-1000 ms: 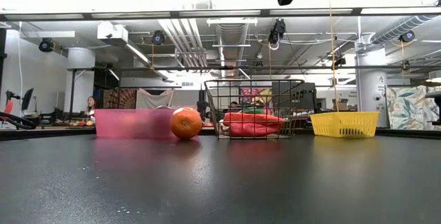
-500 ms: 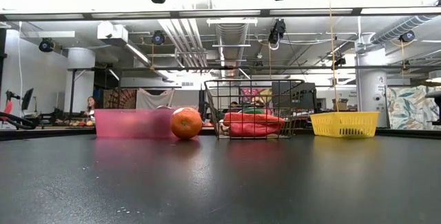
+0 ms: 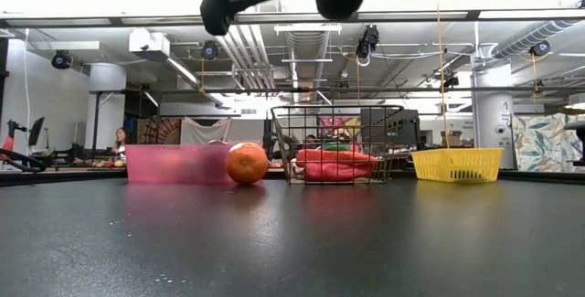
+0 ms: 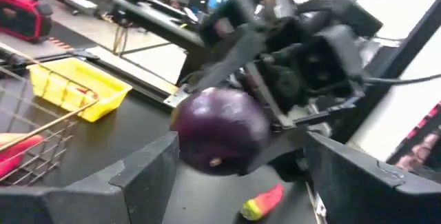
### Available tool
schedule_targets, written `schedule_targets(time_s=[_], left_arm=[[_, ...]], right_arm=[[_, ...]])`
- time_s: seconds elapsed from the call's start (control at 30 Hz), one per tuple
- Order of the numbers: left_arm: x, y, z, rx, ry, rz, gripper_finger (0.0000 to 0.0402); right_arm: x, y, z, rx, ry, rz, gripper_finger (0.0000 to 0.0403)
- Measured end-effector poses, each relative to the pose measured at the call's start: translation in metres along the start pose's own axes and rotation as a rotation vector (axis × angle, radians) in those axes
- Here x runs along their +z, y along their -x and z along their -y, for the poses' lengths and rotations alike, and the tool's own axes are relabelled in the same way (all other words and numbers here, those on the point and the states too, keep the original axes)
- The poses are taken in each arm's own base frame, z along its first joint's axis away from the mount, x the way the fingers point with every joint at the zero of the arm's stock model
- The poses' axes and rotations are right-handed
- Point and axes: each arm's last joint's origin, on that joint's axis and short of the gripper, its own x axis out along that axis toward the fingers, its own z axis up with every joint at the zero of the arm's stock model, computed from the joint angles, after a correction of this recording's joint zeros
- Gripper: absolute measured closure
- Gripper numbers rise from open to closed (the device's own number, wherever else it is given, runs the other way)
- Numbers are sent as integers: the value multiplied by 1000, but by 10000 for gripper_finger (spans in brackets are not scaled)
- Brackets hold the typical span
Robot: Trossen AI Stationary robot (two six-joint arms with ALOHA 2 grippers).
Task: Sort produce into baskets
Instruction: Put the violet plum into the gold mesh basket
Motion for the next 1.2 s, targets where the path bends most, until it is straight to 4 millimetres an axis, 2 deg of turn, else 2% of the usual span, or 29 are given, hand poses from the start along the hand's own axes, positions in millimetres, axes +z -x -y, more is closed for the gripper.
schedule_targets(time_s=[0.17, 0.47, 0.87, 1.2], left_arm=[[-2, -7, -8, 5, 9, -4, 109], [1, -23, -5, -3, 25, 8, 104], [-7, -57, -3, 159, 13, 20, 72], [-16, -82, -2, 248, -10, 51, 70]], right_arm=[[1, 3, -1, -69, 81, -27, 113], [-6, 2, 0, -115, 137, -105, 113], [-11, 3, 1, -165, 182, -156, 113], [-14, 3, 1, -173, 204, -184, 113]])
